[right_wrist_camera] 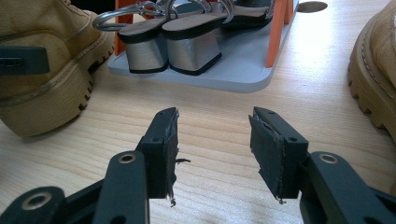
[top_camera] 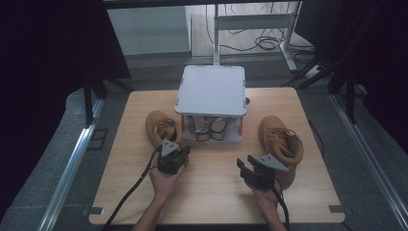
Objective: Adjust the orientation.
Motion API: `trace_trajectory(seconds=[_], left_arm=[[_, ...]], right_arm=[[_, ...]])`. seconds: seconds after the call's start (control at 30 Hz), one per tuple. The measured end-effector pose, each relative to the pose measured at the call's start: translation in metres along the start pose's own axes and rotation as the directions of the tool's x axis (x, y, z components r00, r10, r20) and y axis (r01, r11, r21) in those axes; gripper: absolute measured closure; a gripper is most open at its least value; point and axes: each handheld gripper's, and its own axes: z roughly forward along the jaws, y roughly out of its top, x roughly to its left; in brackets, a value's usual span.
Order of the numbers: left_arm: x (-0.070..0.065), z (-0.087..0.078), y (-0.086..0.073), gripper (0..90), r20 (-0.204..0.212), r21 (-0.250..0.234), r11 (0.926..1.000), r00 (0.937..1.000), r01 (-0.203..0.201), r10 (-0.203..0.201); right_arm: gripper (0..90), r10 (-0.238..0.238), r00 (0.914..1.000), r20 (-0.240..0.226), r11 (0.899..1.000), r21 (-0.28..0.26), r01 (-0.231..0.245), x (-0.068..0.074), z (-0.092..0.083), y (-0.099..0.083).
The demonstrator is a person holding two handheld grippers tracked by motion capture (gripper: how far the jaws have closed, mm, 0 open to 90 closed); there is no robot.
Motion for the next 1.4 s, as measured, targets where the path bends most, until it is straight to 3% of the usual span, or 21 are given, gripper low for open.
trace_trajectory(seconds=[0.17,0.33,0.6,0.73,0.87,1.1,1.4], left_arm=[[0.013,-0.017,-0.007,89.8,0.024,0.005,1.0,0.9997,0.004,-0.004],[0.029,-0.04,-0.017,89.8,-0.013,0.003,0.9999,0.9999,0.01,-0.01],[0.07,-0.079,-0.032,89.6,-0.047,-0.008,0.9962,0.9951,0.086,-0.087],[0.081,-0.085,-0.033,89.6,-0.083,-0.013,0.9942,0.9908,0.107,-0.107],[0.091,-0.09,-0.033,89.5,-0.069,-0.009,0.9915,0.989,0.13,-0.13],[0.095,-0.092,-0.032,89.5,-0.087,-0.009,0.9933,0.9894,0.116,-0.116],[0.102,-0.096,-0.034,89.4,-0.088,-0.014,0.99,0.9861,0.14,-0.141]], right_arm=[[51.2,0.003,1.0,0.0,1.0,-0.007,-0.003,-0.002,-0.004,0.0],[51.2,0.021,0.9998,0.004,1.0,-0.013,-0.021,-0.007,-0.006,0.001],[51.2,0.022,0.9997,0.013,1.0,-0.021,-0.022,-0.009,-0.007,0.003],[51.2,0.019,0.9997,0.016,1.0,-0.024,-0.019,-0.01,-0.008,0.003],[51.2,0.022,0.9996,0.019,0.999,-0.03,-0.022,-0.013,-0.01,0.004],[51.3,0.027,0.9994,0.021,0.999,-0.037,-0.026,-0.015,-0.012,0.005],[51.3,0.026,0.9995,0.017,0.999,-0.037,-0.025,-0.014,-0.012,0.005]])
